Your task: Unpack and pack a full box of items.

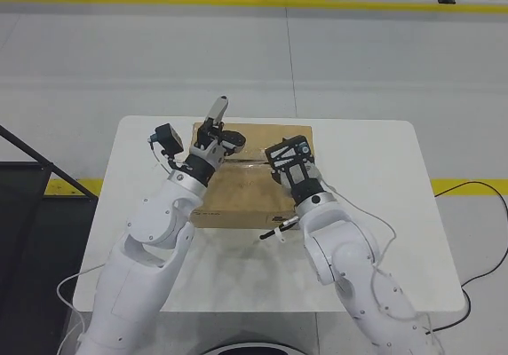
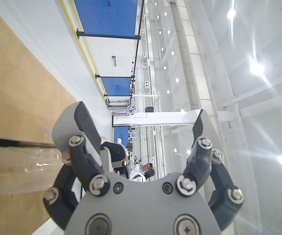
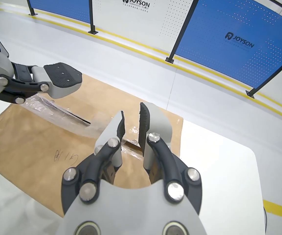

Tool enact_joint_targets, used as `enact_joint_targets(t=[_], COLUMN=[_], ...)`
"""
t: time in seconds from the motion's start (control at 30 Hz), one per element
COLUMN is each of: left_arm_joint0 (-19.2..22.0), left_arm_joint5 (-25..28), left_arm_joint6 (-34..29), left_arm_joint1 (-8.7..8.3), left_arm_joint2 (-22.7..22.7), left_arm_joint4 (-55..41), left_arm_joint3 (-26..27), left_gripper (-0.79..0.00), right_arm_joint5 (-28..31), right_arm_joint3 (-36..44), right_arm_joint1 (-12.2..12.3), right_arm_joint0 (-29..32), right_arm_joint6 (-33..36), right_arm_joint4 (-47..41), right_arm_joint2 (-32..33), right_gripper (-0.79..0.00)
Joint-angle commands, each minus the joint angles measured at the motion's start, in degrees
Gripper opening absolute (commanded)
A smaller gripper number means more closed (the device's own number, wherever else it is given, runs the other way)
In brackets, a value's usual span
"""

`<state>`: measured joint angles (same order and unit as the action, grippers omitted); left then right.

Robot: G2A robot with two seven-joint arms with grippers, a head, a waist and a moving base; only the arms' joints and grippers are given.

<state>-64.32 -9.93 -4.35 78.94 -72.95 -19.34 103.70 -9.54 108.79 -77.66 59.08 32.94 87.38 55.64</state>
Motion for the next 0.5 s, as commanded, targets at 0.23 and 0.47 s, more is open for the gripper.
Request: enact_joint_targets(t=[0.23,0.47], left_arm_joint0=[-2.6,-4.2], left_arm_joint5=[-0.5,0.0], left_arm_joint6=[-1.1,-1.0], left_arm_joint1=[-0.15,-0.11], left_arm_joint2=[0.0,-0.1], left_arm_joint4=[1.5,1.2], left_arm_joint3=[0.8,1.4], left_gripper=[0.0,0.0], right_arm_joint5=[1.1,1.8], right_arm_joint3=[3.4,4.0], right_arm_joint1=[-0.3,-0.8], right_arm_joint0=[1.9,2.1], right_arm_joint6=[-3.1,-4.5], right_arm_joint4=[-0.7,0.1], right_arm_joint2=[1.4,0.9], right_gripper=[-0.573,-0.548])
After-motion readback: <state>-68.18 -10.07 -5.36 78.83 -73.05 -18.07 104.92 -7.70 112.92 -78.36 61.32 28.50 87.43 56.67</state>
